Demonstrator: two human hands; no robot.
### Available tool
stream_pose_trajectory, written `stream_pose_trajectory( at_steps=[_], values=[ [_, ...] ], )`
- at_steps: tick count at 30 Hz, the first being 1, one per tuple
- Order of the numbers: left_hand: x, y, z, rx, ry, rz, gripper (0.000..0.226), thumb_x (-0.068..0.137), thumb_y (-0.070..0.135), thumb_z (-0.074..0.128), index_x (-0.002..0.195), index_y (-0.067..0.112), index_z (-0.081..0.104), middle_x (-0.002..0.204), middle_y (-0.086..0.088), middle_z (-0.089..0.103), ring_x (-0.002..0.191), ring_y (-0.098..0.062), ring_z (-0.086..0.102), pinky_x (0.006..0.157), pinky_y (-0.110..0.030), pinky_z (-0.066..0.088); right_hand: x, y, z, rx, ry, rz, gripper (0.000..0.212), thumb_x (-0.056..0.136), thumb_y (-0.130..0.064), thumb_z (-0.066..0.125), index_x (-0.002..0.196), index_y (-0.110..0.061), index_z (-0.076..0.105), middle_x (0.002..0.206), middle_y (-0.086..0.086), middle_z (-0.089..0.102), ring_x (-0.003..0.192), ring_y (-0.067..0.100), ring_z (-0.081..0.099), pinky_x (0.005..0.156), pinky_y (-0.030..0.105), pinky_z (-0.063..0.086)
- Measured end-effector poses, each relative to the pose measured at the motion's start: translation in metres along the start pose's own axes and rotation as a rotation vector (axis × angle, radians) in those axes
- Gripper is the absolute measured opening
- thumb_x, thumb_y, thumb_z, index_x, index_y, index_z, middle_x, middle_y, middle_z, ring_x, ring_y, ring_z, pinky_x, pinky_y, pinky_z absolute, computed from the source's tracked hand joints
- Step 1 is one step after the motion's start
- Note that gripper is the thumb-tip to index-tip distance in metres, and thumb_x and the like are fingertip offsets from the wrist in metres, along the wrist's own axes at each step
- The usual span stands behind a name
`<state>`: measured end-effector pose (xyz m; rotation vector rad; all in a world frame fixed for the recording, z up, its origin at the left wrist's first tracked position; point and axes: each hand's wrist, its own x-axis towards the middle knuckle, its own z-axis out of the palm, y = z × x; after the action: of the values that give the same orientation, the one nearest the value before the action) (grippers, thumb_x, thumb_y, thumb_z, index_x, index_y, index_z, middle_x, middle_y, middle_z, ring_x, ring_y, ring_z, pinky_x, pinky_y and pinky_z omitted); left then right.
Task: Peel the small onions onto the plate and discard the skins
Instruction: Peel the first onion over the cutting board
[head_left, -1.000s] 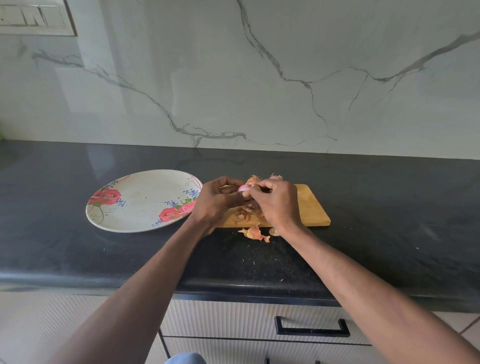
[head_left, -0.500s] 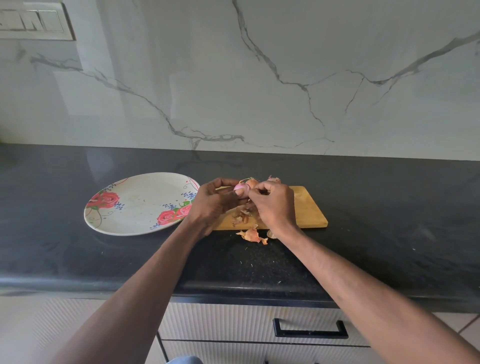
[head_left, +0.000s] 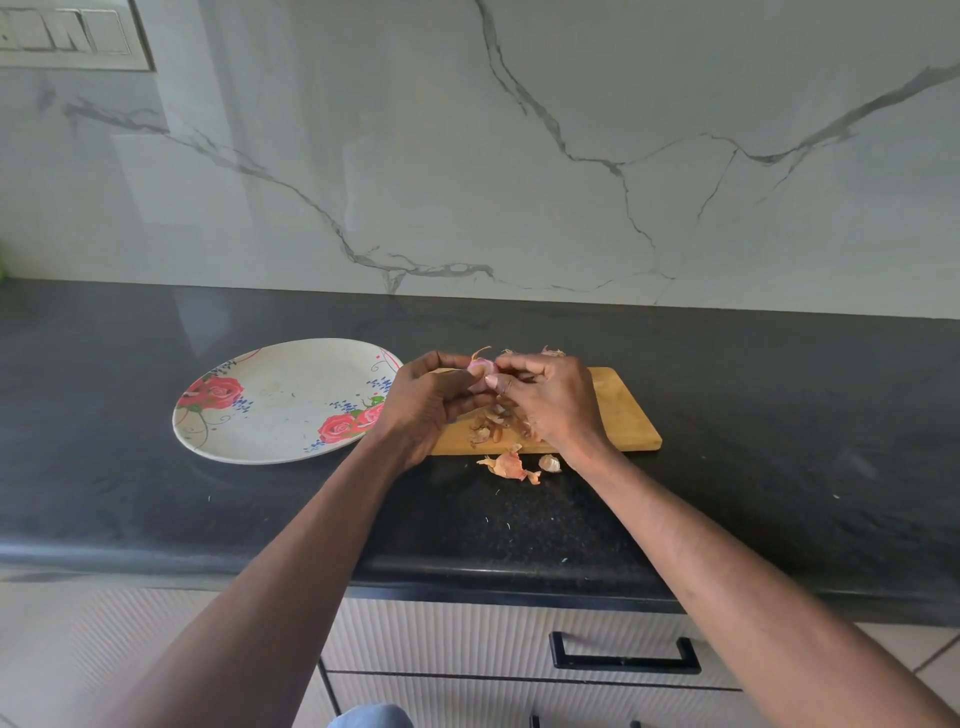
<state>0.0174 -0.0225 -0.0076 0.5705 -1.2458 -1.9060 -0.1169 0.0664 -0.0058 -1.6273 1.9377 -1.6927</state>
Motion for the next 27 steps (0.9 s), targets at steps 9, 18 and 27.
stream_pose_trajectory(
  at_steps=[9, 18, 27],
  values=[
    [-0.003, -0.001, 0.0, 0.049, -0.023, 0.005, 0.011, 0.088, -0.006, 0.068, 0.096, -0.003, 0.061, 0.092, -0.021, 0.074, 0.082, -0.027, 0.075, 0.079, -0.038, 0.063, -0.007, -0.002, 0.005, -0.001, 0.093, -0.079, 0.01, 0.082, -0.022, 0.083, 0.086, -0.013, 0.081, 0.071, -0.021, 0.072, 0.074, 0.007, 0.068, 0.081, 0.044, 0.055],
    [-0.004, 0.0, 0.0, 0.097, -0.038, 0.014, 0.014, 0.088, -0.004, 0.068, 0.1, -0.003, 0.06, 0.089, -0.018, 0.073, 0.078, -0.024, 0.074, 0.069, -0.03, 0.062, -0.007, 0.005, 0.016, -0.104, 0.199, -0.168, 0.019, 0.084, -0.023, 0.079, 0.074, -0.007, 0.076, 0.068, -0.001, 0.072, 0.064, 0.016, 0.062, 0.078, 0.054, 0.054],
    [0.0, -0.004, -0.001, 0.098, -0.047, 0.01, 0.019, 0.085, -0.003, 0.071, 0.1, -0.002, 0.06, 0.091, -0.023, 0.073, 0.082, -0.028, 0.074, 0.08, -0.038, 0.063, -0.007, 0.002, 0.015, -0.008, 0.19, -0.024, 0.014, 0.078, -0.025, 0.085, 0.073, -0.015, 0.077, 0.069, -0.013, 0.07, 0.074, 0.008, 0.068, 0.073, 0.03, 0.058]
  ],
)
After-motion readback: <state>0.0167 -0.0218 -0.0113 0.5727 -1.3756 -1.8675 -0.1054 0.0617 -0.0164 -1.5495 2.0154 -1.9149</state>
